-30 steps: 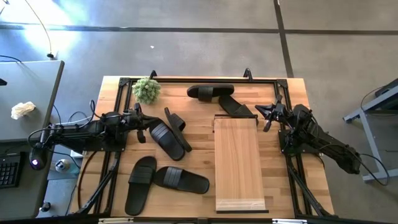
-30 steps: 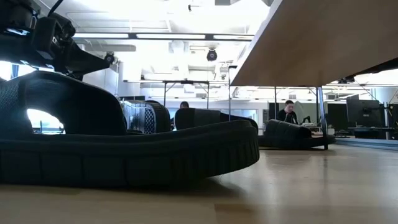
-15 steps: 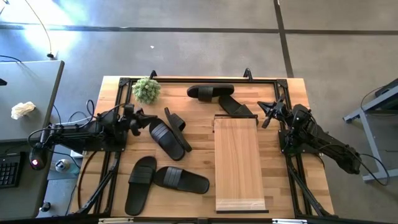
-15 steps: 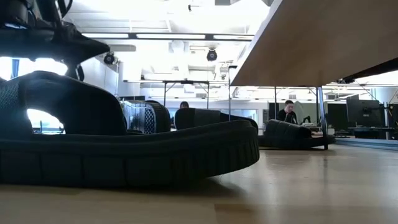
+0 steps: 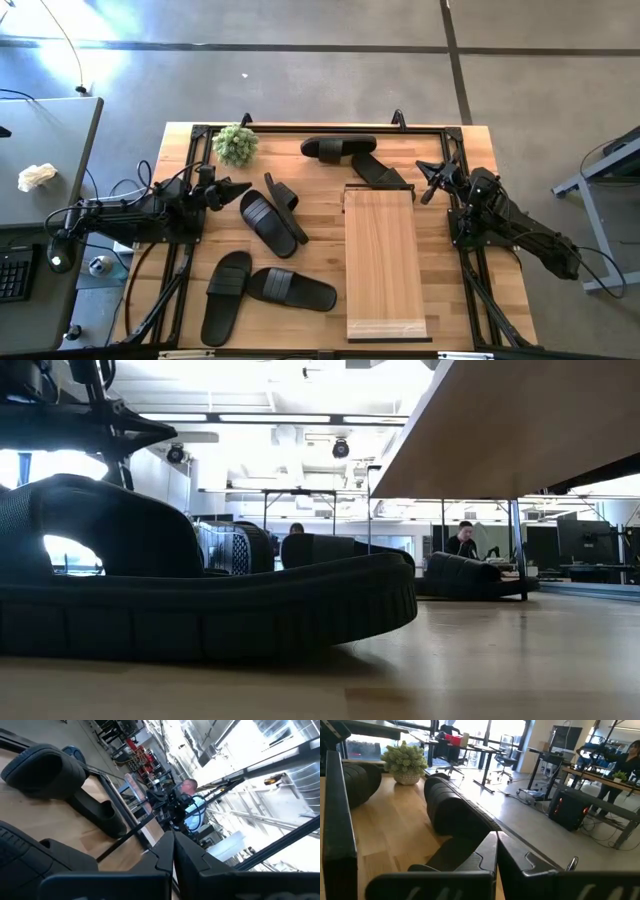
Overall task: Pick and place slides into the shelf
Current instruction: Put the black slide under the shelf
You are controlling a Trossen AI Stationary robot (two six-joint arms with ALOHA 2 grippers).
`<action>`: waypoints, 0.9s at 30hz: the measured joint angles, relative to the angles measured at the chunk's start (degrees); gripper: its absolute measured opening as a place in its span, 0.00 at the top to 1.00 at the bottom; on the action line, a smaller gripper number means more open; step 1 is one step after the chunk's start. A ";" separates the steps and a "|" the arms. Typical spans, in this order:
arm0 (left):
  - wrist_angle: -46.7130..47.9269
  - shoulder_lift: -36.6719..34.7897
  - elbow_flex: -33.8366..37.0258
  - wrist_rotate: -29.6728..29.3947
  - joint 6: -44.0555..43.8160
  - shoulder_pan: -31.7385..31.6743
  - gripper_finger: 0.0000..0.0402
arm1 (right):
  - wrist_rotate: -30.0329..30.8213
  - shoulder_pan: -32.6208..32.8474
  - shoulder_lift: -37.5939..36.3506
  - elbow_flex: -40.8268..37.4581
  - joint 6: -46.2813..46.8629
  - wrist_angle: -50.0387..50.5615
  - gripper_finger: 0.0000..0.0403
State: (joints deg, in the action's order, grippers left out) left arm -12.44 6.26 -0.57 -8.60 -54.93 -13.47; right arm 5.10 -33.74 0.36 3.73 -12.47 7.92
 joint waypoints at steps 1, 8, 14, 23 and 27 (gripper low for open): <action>-0.03 0.00 -0.01 0.00 -0.01 0.00 1.00 | 0.00 0.00 0.00 0.00 0.35 0.00 1.00; -1.68 0.00 -0.01 -0.02 0.02 0.00 1.00 | -0.12 0.00 0.00 0.00 3.21 -1.97 1.00; -4.50 -0.01 -0.01 -0.31 0.88 0.00 1.00 | -0.68 0.00 0.00 0.00 25.01 -16.08 1.00; -8.89 -0.01 -0.01 -3.64 6.74 0.00 1.00 | 6.85 0.01 -0.02 0.00 53.95 -32.67 1.00; -8.85 0.00 -0.01 -3.92 6.74 0.00 1.00 | 8.62 0.00 -0.02 0.00 58.00 -32.65 1.00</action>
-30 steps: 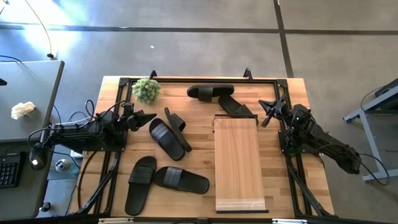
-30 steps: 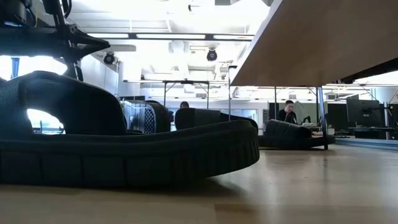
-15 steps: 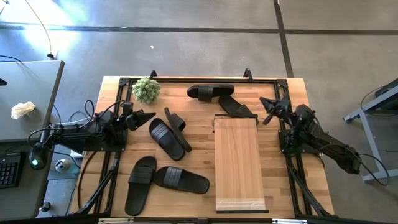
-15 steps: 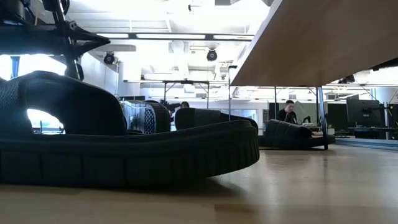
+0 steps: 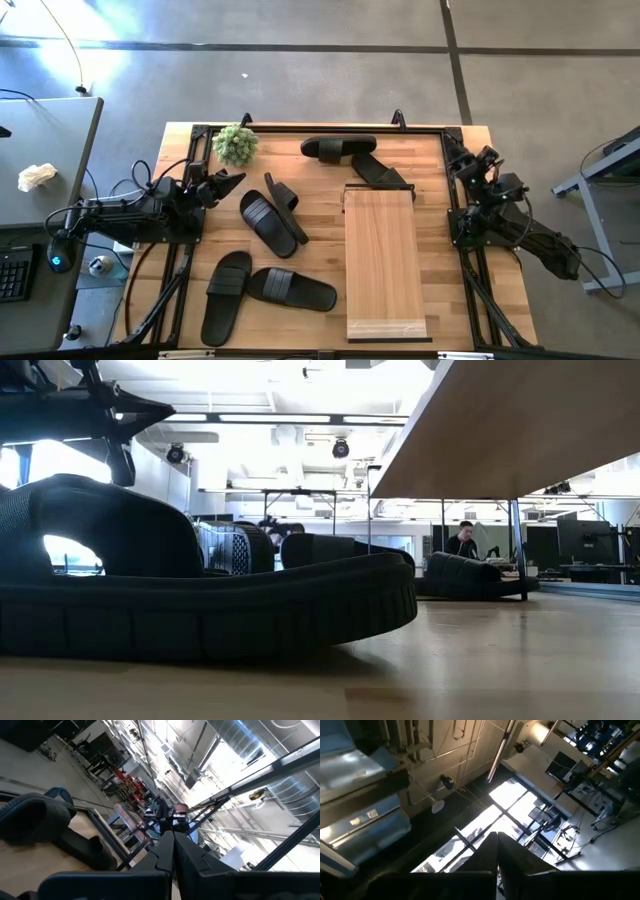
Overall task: Pick and place slides into the shelf
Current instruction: Put the black slide under the shelf
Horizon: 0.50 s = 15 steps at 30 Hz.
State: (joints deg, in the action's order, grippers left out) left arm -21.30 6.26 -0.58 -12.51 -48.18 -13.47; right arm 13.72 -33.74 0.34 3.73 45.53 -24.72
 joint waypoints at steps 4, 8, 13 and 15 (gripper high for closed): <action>0.09 0.00 0.00 -0.17 0.26 0.00 1.00 | -0.21 0.00 0.02 0.00 6.00 -0.01 1.00; 0.13 0.00 0.00 -0.20 0.38 0.00 1.00 | -1.08 0.00 0.03 0.00 7.69 -0.35 1.00; 0.24 0.00 0.00 -0.24 0.39 0.00 1.00 | -6.80 0.02 1.14 0.21 8.32 -4.63 1.00; 0.24 0.00 0.00 -0.29 0.39 0.00 1.00 | -9.34 0.01 3.01 1.95 8.16 -4.61 1.00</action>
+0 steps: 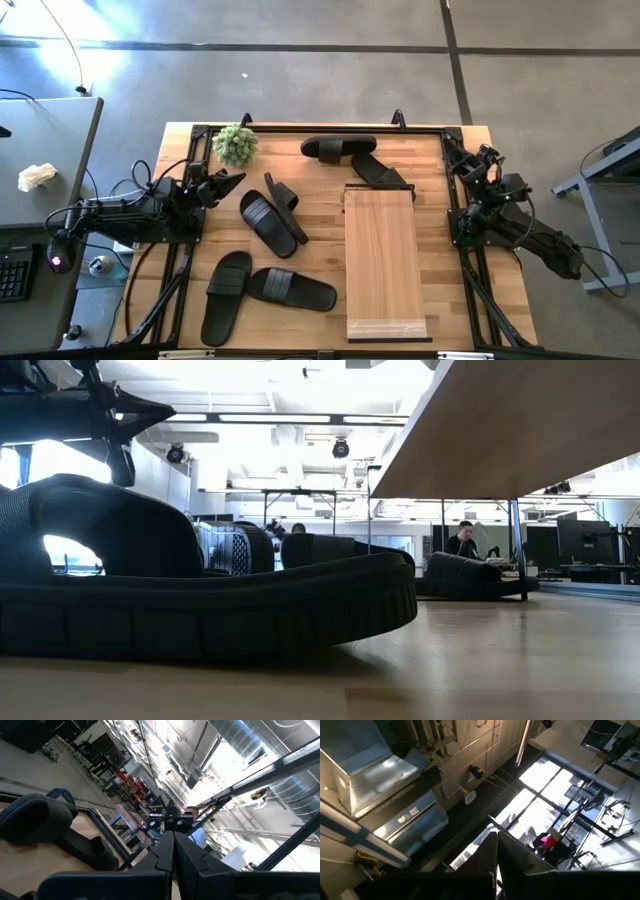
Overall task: Pick and place slides into the shelf
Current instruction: Put the black slide under the shelf
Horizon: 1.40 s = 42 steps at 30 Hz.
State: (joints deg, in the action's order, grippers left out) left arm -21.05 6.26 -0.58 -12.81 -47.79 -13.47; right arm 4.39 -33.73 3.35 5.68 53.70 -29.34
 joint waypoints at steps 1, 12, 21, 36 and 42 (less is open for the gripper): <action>0.02 0.00 0.00 -0.01 0.00 0.00 1.00 | -0.89 0.00 1.37 1.23 -0.24 0.03 1.00; 0.19 0.00 0.00 0.02 0.20 0.00 1.00 | -17.88 -5.33 36.48 34.04 -15.04 26.72 1.00; 0.61 0.00 0.00 2.88 0.14 0.00 1.00 | -30.44 -11.65 73.71 72.49 -36.47 72.59 1.00; 4.13 0.00 0.00 3.31 -0.02 0.00 1.00 | -34.89 -5.60 113.49 114.93 -44.11 102.74 0.84; 5.35 0.00 0.00 3.33 -0.02 0.00 1.00 | -33.66 -2.14 124.26 128.70 -31.72 103.72 0.71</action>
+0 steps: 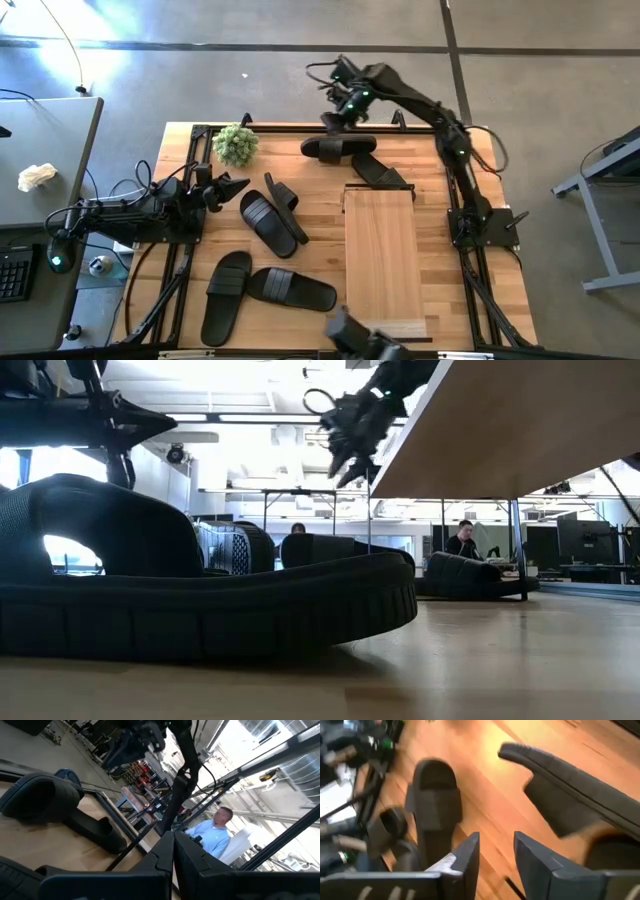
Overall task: Pick and place slides into the shelf
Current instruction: Put the black slide under the shelf
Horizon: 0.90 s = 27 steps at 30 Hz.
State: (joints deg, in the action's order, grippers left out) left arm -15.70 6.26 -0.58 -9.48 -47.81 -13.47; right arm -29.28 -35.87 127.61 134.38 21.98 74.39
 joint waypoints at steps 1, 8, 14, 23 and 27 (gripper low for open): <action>0.10 0.00 0.00 0.00 0.00 0.00 1.00 | 1.41 0.52 1.03 0.82 2.02 -0.55 0.71; 2.41 -0.02 0.00 1.34 -0.25 0.00 1.00 | 2.16 1.68 0.14 -3.76 9.21 0.12 0.70; 4.52 0.00 0.00 1.55 -0.24 0.00 1.00 | 11.98 1.35 0.11 -3.16 10.28 7.51 0.70; 5.73 0.00 0.00 1.75 2.01 0.00 1.00 | 13.27 1.28 0.16 -5.68 14.19 6.51 0.70; 5.71 0.00 0.00 1.64 2.94 0.00 1.00 | 13.90 1.26 0.16 -5.72 16.86 5.91 0.70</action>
State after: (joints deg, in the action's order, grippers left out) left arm -10.00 6.26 -0.58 -7.84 -44.87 -13.47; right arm -15.38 -34.61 127.76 128.66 38.84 80.30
